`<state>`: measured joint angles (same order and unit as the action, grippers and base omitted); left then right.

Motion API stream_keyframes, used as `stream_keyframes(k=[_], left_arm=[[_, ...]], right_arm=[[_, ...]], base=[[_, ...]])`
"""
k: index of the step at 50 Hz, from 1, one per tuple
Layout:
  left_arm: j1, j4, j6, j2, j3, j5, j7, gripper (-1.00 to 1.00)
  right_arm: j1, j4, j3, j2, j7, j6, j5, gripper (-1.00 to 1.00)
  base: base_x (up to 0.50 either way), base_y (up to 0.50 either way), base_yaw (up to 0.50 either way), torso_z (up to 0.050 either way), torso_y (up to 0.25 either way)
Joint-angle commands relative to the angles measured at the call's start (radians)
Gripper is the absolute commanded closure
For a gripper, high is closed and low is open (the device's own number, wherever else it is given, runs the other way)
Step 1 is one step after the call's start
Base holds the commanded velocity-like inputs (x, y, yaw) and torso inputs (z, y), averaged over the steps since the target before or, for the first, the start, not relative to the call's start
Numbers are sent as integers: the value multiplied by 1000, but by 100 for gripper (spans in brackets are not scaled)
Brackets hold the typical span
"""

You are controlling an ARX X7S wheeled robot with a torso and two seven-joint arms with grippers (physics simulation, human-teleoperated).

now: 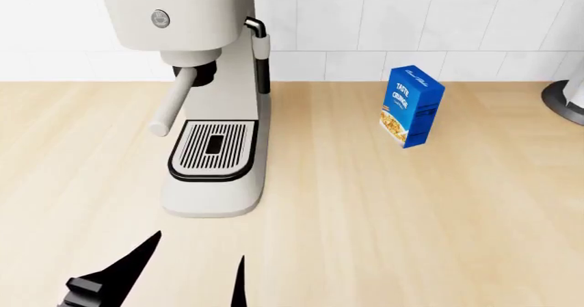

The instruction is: Pick the jam and jello cup from the counter and place them in the cabinets closest to them.

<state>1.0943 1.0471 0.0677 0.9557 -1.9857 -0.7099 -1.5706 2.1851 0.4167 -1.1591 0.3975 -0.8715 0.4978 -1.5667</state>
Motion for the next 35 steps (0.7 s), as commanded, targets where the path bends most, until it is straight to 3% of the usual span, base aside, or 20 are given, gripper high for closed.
stream_keyframes(k=[1, 2, 3, 35], left_arm=[[-22, 0, 6, 4, 19, 8, 0, -100], [-23, 0, 6, 4, 20, 8, 0, -100], [-23, 0, 7, 3, 20, 9, 0, -100], [-4, 0, -1, -2, -27, 56, 0, -100]], right_arm=[[-114, 53, -116, -19, 38, 34, -112, 100], [-115, 51, -114, -18, 37, 33, -113, 100], [-115, 45, -113, -15, 36, 32, -112, -100], [-82, -153, -78, 50, -215, 111, -211, -100]], base=[[0, 0, 3, 0, 0], [18, 0, 3, 0, 0], [0, 0, 3, 0, 0], [2, 0, 0, 0, 0]])
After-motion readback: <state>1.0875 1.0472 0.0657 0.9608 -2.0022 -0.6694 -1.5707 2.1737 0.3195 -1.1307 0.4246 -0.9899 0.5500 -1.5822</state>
